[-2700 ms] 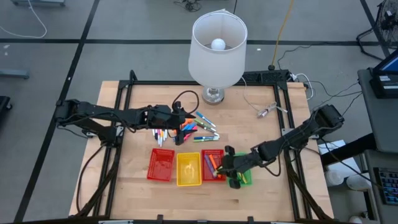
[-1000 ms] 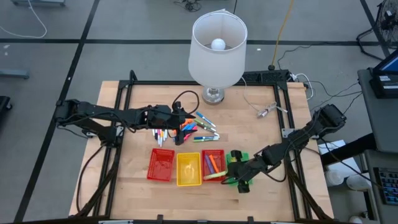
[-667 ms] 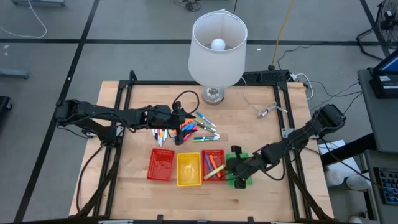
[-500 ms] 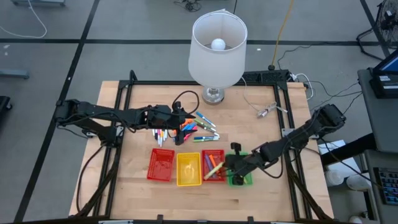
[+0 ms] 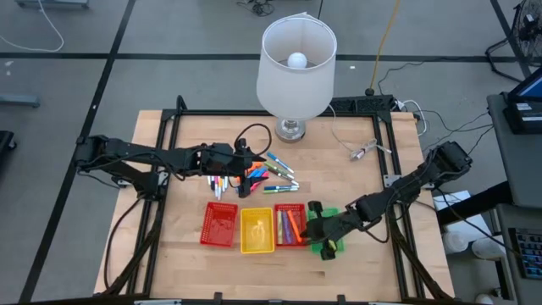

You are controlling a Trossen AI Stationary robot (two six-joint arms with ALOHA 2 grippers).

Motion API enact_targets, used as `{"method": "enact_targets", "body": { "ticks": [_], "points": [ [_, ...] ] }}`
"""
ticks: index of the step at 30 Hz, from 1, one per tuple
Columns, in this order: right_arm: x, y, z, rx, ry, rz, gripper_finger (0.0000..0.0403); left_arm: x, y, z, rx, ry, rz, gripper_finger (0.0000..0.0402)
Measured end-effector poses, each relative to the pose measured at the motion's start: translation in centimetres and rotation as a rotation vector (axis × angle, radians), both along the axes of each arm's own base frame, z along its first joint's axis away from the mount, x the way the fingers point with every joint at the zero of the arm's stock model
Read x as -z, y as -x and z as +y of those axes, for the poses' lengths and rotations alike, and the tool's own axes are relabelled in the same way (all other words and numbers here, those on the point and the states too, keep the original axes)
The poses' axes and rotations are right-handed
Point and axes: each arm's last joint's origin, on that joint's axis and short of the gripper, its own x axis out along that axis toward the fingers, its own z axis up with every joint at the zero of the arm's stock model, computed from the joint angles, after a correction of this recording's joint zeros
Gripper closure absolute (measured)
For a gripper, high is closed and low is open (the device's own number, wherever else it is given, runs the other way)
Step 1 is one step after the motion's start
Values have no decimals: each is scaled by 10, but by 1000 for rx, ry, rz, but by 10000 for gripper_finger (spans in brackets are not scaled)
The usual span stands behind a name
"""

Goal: Pick & Place Markers
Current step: Put the large orange highlighter into the right red bin

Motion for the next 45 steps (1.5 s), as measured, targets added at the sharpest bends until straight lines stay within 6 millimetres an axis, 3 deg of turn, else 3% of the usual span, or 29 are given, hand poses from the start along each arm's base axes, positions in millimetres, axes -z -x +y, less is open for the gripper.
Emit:
{"method": "enact_targets", "body": {
  "ticks": [6,12,21,30,45],
  "points": [
    [-18,6,-7,52,66,-89,403,6,3,0,-24,31,60,117],
    [-44,19,-19,71,136,-246,403,23,4,6,-201,49,180,117],
    [-63,33,-44,98,166,-367,403,68,11,42,-346,253,481,117],
    [-47,39,-50,105,176,-333,403,107,5,61,-389,254,621,117],
    [-46,39,-50,113,158,-334,403,133,1,68,-372,226,705,117]
  ]
}}
